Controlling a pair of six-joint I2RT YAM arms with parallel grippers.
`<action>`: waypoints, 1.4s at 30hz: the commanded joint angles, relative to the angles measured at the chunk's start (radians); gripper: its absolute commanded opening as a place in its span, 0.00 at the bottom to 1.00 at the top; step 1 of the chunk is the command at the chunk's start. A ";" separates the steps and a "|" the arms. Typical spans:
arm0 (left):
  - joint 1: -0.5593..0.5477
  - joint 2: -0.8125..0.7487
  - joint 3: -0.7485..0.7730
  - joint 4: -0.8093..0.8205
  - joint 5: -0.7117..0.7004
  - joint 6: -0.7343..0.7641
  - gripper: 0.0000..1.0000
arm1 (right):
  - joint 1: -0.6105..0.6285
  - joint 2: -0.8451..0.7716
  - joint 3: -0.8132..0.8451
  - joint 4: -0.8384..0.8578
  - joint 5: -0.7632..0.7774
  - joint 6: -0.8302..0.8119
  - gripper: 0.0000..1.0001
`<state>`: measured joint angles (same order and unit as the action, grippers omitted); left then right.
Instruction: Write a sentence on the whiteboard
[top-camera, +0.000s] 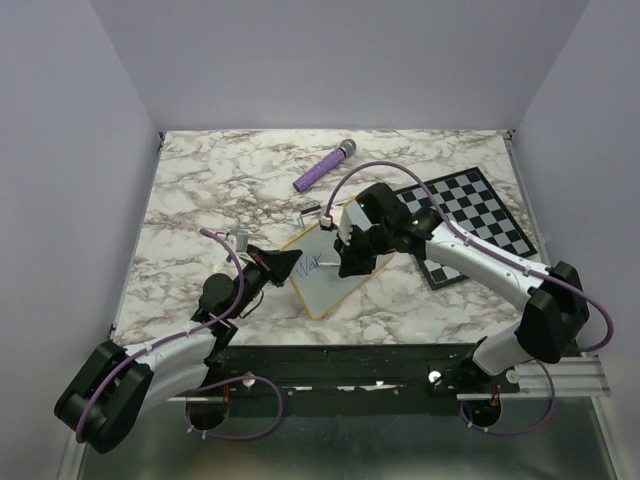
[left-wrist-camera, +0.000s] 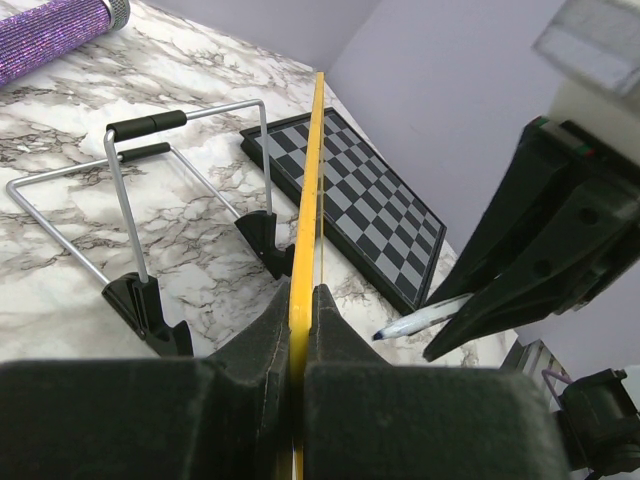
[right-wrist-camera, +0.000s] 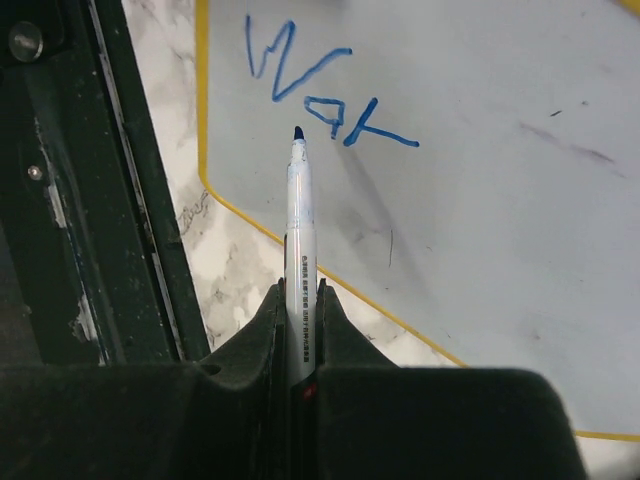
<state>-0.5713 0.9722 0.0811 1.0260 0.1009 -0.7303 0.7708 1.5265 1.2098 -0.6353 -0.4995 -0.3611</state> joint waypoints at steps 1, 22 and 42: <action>-0.004 -0.009 -0.009 0.023 0.010 0.022 0.00 | -0.031 -0.062 0.024 0.005 -0.040 -0.013 0.01; -0.002 -0.013 0.000 -0.015 0.042 0.068 0.00 | -0.114 -0.049 -0.018 0.059 -0.017 0.027 0.01; -0.004 0.000 -0.007 0.005 0.042 0.071 0.00 | -0.114 -0.080 -0.041 0.052 -0.045 -0.018 0.01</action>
<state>-0.5716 0.9714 0.0811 1.0298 0.1173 -0.7029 0.6598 1.4712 1.1831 -0.5926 -0.5220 -0.3599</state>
